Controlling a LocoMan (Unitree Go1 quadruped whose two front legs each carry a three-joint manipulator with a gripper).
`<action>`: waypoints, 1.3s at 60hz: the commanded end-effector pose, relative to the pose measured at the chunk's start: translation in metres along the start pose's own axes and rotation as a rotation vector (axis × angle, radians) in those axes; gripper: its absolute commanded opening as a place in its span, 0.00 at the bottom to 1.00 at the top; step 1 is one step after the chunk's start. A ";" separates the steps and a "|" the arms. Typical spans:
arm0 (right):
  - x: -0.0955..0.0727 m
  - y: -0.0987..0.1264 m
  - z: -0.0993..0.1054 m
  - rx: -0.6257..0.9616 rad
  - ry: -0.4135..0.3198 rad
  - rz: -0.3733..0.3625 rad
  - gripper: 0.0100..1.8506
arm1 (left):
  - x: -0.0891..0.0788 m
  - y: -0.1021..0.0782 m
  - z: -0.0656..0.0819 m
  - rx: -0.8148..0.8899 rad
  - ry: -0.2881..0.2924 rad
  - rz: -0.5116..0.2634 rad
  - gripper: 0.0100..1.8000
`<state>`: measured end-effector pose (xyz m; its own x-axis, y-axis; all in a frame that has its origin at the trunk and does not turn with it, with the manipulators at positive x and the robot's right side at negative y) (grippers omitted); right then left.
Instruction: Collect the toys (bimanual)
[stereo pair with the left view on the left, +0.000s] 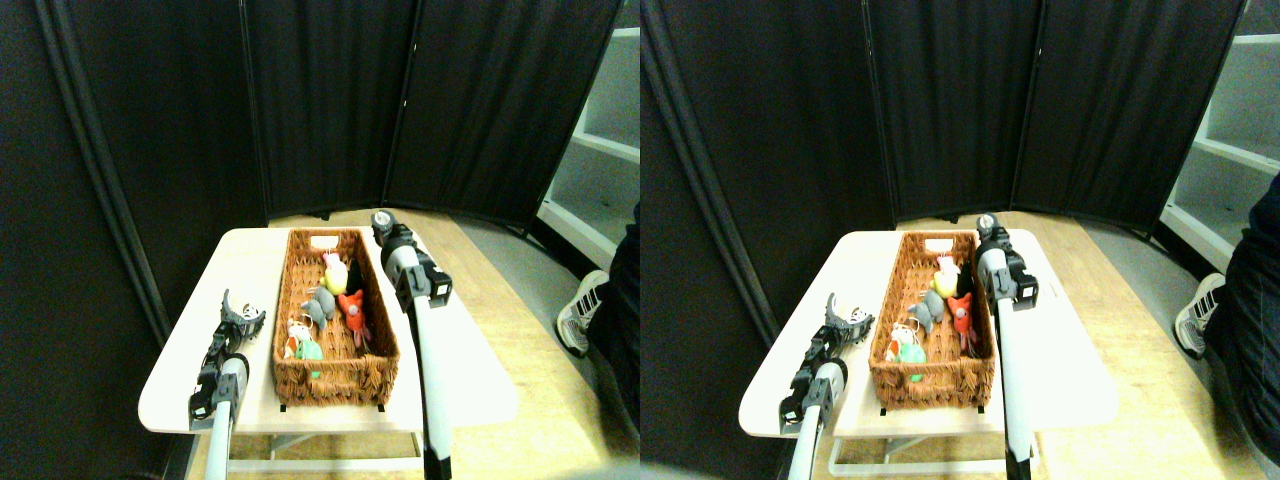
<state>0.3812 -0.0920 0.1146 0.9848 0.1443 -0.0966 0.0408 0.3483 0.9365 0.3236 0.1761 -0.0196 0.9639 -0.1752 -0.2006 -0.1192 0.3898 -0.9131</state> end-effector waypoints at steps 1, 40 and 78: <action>-0.002 0.007 0.008 -0.034 -0.012 0.052 0.00 | 0.003 -0.004 0.002 0.009 -0.006 -0.019 0.42; -0.014 -0.012 0.028 -0.038 -0.103 0.029 0.00 | -0.002 0.021 -0.016 -0.016 -0.066 0.055 0.38; -0.040 -0.068 0.073 -0.027 -0.206 -0.073 0.00 | -0.001 0.008 -0.003 0.086 -0.080 -0.039 0.00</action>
<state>0.3511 -0.1856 0.0826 0.9948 -0.0477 -0.0904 0.1019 0.3957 0.9127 0.3181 0.1772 -0.0387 0.9793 -0.0943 -0.1792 -0.1179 0.4538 -0.8833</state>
